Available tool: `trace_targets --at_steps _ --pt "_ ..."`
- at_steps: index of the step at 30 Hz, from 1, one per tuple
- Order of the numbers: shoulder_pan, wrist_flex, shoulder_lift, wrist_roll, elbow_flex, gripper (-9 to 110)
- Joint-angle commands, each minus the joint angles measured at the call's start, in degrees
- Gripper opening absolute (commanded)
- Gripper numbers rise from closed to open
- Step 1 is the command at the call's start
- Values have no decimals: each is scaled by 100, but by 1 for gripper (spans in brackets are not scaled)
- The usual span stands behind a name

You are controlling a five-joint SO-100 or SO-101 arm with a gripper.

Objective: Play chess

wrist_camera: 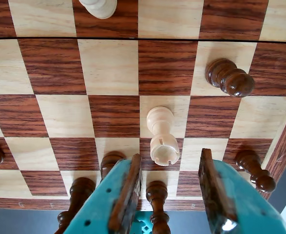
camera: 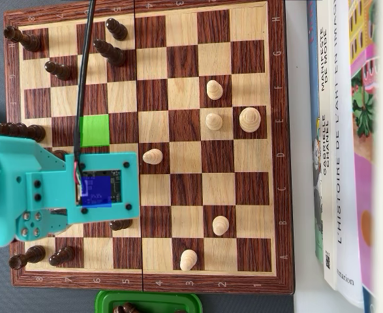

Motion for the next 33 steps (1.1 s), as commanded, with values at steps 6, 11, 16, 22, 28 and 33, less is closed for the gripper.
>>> trace_targets --at_steps 6,11,16,22,28,33 --pt "62 -79 97 35 0 17" --pt "9 -299 79 44 237 17" --pt "9 -545 79 44 457 17" --pt "26 -562 -53 44 457 17" --pt "62 -861 -483 35 431 17" --pt "35 -861 -492 35 448 17"
